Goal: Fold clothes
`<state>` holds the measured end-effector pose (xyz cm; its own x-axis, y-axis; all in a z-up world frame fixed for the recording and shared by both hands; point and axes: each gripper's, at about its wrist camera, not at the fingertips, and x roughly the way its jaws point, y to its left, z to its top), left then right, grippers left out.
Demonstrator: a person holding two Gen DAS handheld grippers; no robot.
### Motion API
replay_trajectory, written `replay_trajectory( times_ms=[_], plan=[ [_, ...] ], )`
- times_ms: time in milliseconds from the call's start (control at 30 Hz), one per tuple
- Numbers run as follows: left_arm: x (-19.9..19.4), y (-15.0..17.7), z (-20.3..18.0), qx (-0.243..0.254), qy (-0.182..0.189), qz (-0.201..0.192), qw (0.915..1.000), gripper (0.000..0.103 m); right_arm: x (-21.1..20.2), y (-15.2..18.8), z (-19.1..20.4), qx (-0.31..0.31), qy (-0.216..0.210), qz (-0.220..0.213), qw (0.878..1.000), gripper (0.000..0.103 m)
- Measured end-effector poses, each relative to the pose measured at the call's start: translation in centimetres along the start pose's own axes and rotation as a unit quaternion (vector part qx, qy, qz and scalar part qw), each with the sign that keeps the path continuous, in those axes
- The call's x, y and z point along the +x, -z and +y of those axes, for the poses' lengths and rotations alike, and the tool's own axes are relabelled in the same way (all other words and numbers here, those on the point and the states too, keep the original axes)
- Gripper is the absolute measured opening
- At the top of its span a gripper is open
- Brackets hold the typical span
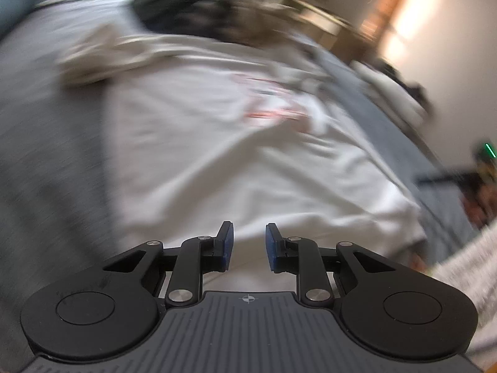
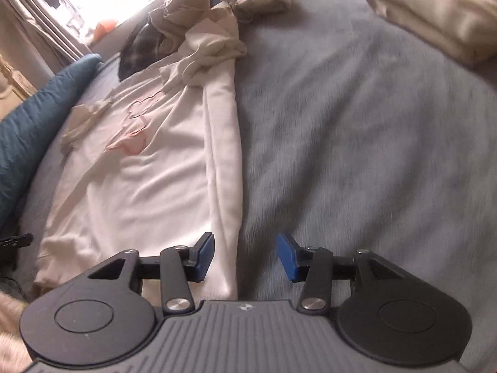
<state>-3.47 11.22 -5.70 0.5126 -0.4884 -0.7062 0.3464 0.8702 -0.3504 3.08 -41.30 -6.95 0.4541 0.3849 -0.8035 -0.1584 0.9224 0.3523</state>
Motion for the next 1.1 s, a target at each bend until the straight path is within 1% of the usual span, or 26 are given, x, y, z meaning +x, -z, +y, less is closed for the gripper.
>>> replay_trajectory(
  times_ms=[33,67,133,167,200,233,300,333,367,400,433,467,500,533,567,600,667,733,767,867,900,933,1000,1033,1067,1100],
  plan=[
    [1.0,-0.4,-1.2,0.026,0.024,0.01,0.9993,0.022,0.6,-0.7,0.3,-0.006,0.002,-0.002,1.0,0.047],
    [2.0,-0.7,-2.3,0.052,0.049,0.021,0.9972,0.022,1.1,-1.3,0.8,-0.013,0.003,-0.004,1.0,0.045],
    [4.2,-1.1,-4.4,0.095,0.093,0.051,0.9898,0.022,2.2,-2.4,2.1,-0.038,-0.003,-0.012,0.999,0.04],
    [5.2,-1.1,-5.2,0.109,0.11,0.066,0.9857,0.022,2.4,-2.8,2.8,-0.056,-0.01,-0.015,0.998,0.029],
    [6.2,-0.9,-5.9,0.119,0.126,0.082,0.9814,0.022,2.8,-2.8,3.8,-0.078,-0.021,-0.012,0.997,0.025],
    [7.0,-0.5,-6.3,0.126,0.132,0.099,0.9783,0.022,3.2,-2.8,4.8,-0.101,-0.034,-0.006,0.994,0.022],
    [8.7,0.5,-7.0,0.138,0.143,0.131,0.9711,0.022,4.1,-2.8,6.9,-0.147,-0.061,0.005,0.987,0.021],
    [9.5,0.9,-7.4,0.144,0.149,0.148,0.967,0.022,4.9,-2.6,7.5,-0.169,-0.063,0.018,0.983,0.021],
    [10.0,1.3,-7.5,0.149,0.144,0.163,0.9646,0.022,5.7,-2.2,8.0,-0.189,-0.061,0.033,0.979,0.019],
    [10.5,1.7,-7.7,0.154,0.139,0.178,0.9619,0.022,6.5,-1.9,8.2,-0.212,-0.037,0.043,0.976,0.017],
    [10.6,1.9,-7.5,0.151,0.139,0.181,0.9618,0.022,7.3,-1.9,7.6,-0.228,0.018,0.04,0.973,0.014],
    [10.7,2.2,-7.4,0.147,0.14,0.185,0.9617,0.022,8.0,-2.0,6.8,-0.239,0.081,0.031,0.967,0.011],
    [10.9,2.4,-7.3,0.144,0.14,0.188,0.9615,0.022,8.1,-2.6,5.7,-0.225,0.111,0.02,0.968,0.004],
    [10.8,2.2,-7.1,0.136,0.142,0.19,0.9618,0.022,7.7,-3.4,4.5,-0.189,0.106,0.012,0.976,0.0],
    [10.8,2.2,-6.9,0.129,0.145,0.193,0.962,0.022,7.1,-4.2,3.5,-0.147,0.093,0.004,0.985,0.0],
    [10.8,2.1,-6.7,0.122,0.147,0.195,0.9621,0.022,6.5,-4.5,3.4,-0.135,0.084,-0.009,0.987,0.0],
    [10.9,1.9,-6.5,0.115,0.15,0.199,0.9616,0.022,5.8,-4.2,5.0,-0.17,0.065,-0.021,0.983,0.0],
    [11.0,1.8,-6.5,0.11,0.152,0.203,0.9608,0.022,6.1,-3.6,6.8,-0.204,0.027,-0.007,0.978,0.0],
    [11.1,1.7,-6.4,0.108,0.154,0.205,0.9604,0.022,6.6,-3.3,7.5,-0.22,0.02,0.0,0.975,0.0],
    [11.3,1.5,-6.3,0.103,0.16,0.21,0.9591,0.022,8.7,-3.5,7.5,-0.239,0.063,0.006,0.969,0.0],
    [11.4,1.5,-6.3,0.103,0.161,0.21,0.9588,0.022,9.2,-4.1,6.8,-0.229,0.096,-0.002,0.969,0.0],
    [11.4,1.5,-6.3,0.104,0.162,0.21,0.9586,0.022,9.0,-5.0,5.5,-0.191,0.105,-0.012,0.976,0.0],
    [11.5,1.5,-6.2,0.1,0.163,0.21,0.9588,0.022,8.2,-6.8,2.7,-0.096,0.098,-0.032,0.99,0.0],
    [11.6,1.6,-6.2,0.098,0.164,0.209,0.9591,0.022,7.6,-7.1,2.5,-0.081,0.091,-0.048,0.991,0.0],
    [11.6,1.6,-6.2,0.095,0.164,0.208,0.9595,0.022,6.9,-6.9,3.3,-0.099,0.082,-0.062,0.99,0.001],
    [11.7,1.8,-6.1,0.091,0.165,0.208,0.9597,0.022,6.7,-6.5,4.7,-0.132,0.058,-0.059,0.988,0.001]
  ],
)
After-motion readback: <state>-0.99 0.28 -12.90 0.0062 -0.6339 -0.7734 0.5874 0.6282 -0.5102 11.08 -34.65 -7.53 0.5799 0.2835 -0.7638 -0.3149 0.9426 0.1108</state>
